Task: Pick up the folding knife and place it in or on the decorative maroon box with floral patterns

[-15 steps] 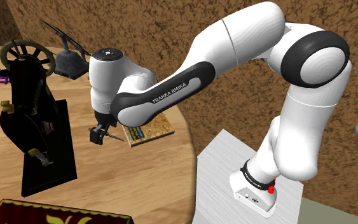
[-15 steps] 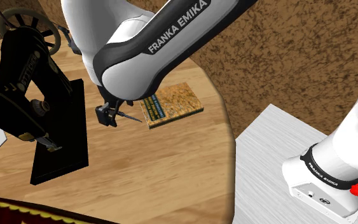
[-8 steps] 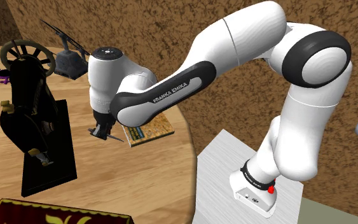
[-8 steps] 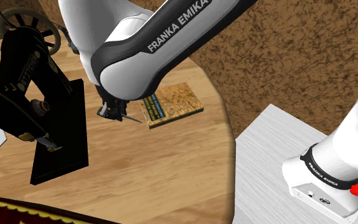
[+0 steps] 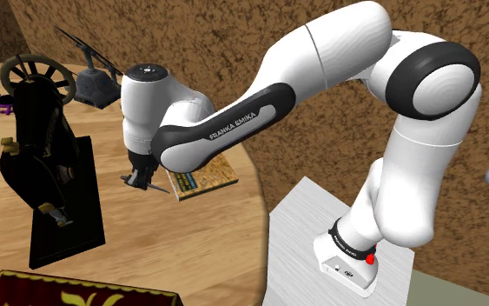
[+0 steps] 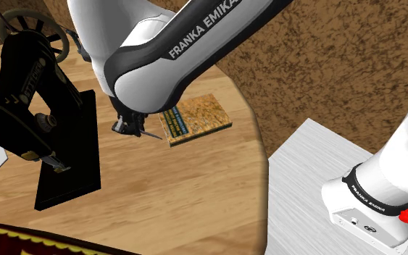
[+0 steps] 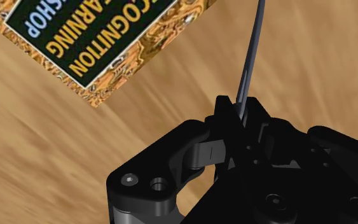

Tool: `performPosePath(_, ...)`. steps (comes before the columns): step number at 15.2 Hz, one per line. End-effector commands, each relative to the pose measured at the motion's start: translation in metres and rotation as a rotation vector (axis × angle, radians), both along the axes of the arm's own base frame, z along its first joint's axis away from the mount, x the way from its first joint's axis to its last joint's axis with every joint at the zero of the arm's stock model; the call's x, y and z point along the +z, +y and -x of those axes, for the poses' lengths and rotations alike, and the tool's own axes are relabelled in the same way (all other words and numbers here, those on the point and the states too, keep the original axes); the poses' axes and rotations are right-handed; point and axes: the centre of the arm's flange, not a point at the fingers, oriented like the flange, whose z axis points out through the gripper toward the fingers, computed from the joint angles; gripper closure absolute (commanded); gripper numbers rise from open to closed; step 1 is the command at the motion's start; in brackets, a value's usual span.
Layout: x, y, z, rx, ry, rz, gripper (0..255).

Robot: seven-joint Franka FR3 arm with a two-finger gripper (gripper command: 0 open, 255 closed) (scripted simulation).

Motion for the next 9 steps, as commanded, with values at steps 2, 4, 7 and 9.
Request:
performPosePath(2,0.011,-0.002,-0.001,-0.003,0.004,0.004,255)
performPosePath(4,0.021,-0.002,-0.001,-0.003,0.004,0.004,255)
performPosePath(7,0.037,-0.002,-0.001,-0.003,0.004,0.004,255)
performPosePath(9,0.048,-0.002,-0.001,-0.003,0.004,0.004,255)
